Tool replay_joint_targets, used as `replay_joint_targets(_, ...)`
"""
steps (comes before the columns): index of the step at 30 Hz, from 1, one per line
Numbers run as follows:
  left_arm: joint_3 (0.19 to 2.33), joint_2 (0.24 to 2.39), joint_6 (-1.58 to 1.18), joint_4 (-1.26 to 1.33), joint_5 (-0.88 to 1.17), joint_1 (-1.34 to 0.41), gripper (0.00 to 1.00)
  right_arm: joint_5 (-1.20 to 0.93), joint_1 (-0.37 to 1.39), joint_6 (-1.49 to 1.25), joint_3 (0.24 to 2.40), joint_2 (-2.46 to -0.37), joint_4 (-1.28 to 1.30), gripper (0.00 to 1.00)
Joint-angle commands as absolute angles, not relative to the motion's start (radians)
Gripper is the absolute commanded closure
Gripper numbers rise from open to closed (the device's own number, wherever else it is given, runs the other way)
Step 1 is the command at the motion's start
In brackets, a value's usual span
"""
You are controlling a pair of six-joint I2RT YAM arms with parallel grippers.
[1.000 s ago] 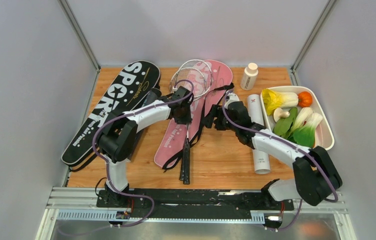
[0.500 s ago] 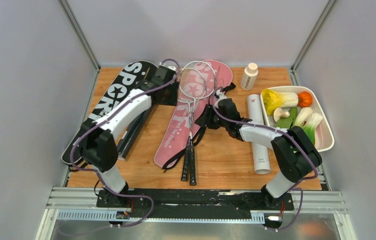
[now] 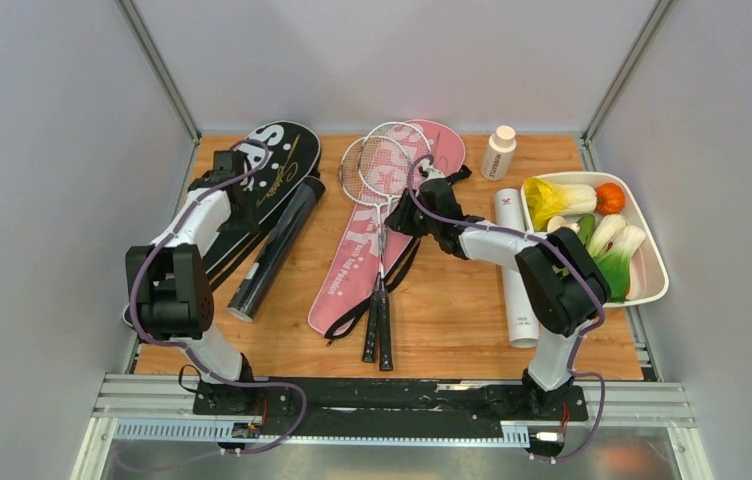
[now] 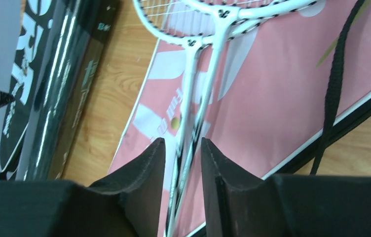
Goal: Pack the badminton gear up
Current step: Place the racket in the racket bag, then pick up the racket from the racket bag.
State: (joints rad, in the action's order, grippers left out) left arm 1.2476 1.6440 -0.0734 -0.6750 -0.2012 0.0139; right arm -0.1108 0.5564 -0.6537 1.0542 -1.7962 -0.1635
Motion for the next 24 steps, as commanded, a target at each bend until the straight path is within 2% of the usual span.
replay_joint_targets(1,1.213,1.688,0.033,-0.544,-0.153,0.023,0.41,-0.055,0.546,-0.657,1.111,-1.871,-0.158,0.68)
replay_joint_targets(8,1.091,1.71,0.09,-0.439,-0.268,0.023,0.38,-0.146,0.537,-0.631,1.172,-1.981,-0.176,0.69)
replay_joint_targets(9,1.085,1.715,0.096,-0.428,-0.288,0.023,0.38,-0.16,0.536,-0.628,1.181,-1.992,-0.175,0.73)
replay_joint_targets(12,1.098,1.728,0.13,-0.418,-0.358,0.027,0.37,-0.174,0.53,-0.615,1.184,-1.992,-0.176,0.99)
replay_joint_targets(24,1.09,1.794,0.215,-0.411,-0.463,0.027,0.41,-0.135,0.525,-0.551,1.16,-1.816,-0.095,1.0)
